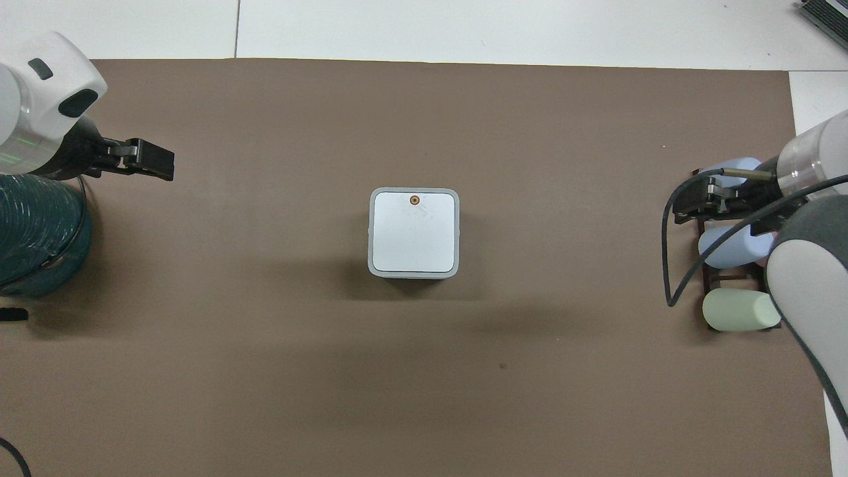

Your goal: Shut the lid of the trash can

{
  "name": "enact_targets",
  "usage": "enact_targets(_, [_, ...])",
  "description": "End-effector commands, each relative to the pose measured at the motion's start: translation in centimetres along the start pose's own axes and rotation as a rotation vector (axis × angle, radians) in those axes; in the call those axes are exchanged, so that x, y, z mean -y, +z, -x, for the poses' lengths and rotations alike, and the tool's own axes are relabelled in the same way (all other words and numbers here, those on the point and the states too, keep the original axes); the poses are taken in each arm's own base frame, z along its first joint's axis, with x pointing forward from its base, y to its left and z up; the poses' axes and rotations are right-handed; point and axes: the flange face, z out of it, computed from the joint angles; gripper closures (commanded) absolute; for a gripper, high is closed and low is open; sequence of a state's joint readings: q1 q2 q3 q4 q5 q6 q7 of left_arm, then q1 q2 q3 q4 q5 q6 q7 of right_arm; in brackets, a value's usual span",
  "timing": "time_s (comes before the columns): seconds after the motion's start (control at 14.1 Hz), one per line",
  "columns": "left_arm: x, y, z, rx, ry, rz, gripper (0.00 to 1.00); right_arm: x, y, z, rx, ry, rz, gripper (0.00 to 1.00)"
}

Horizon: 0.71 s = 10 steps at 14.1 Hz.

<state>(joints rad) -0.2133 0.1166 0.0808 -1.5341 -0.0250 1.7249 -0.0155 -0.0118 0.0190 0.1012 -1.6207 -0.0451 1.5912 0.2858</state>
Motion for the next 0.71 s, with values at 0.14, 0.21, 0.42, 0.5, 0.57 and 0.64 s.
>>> enact_targets(0.14, [0.55,-0.04,0.52,0.011,0.012,-0.019,0.00,-0.28,-0.14,0.60,-0.006,-0.022,-0.019,0.00])
enact_targets(0.21, [0.89,-0.05,0.59,0.014,0.015,-0.045,0.00,-0.36,-0.21,0.57,-0.008,-0.021,-0.020,0.00])
enact_targets(0.42, [0.99,0.06,0.77,0.011,0.020,-0.062,0.00,-0.36,-0.13,0.58,-0.006,-0.021,-0.019,0.00])
enact_targets(0.5, [0.91,0.05,0.75,0.009,0.021,-0.062,0.00,-0.36,-0.21,0.57,-0.008,-0.021,-0.020,0.00])
enact_targets(0.57, [1.00,0.09,0.79,0.009,0.020,-0.062,0.00,-0.36,-0.21,0.57,-0.008,-0.021,-0.020,0.00])
enact_targets(0.64, [0.91,0.13,0.78,0.008,0.022,-0.062,0.00,-0.44,-0.13,0.55,-0.006,-0.019,-0.019,0.00])
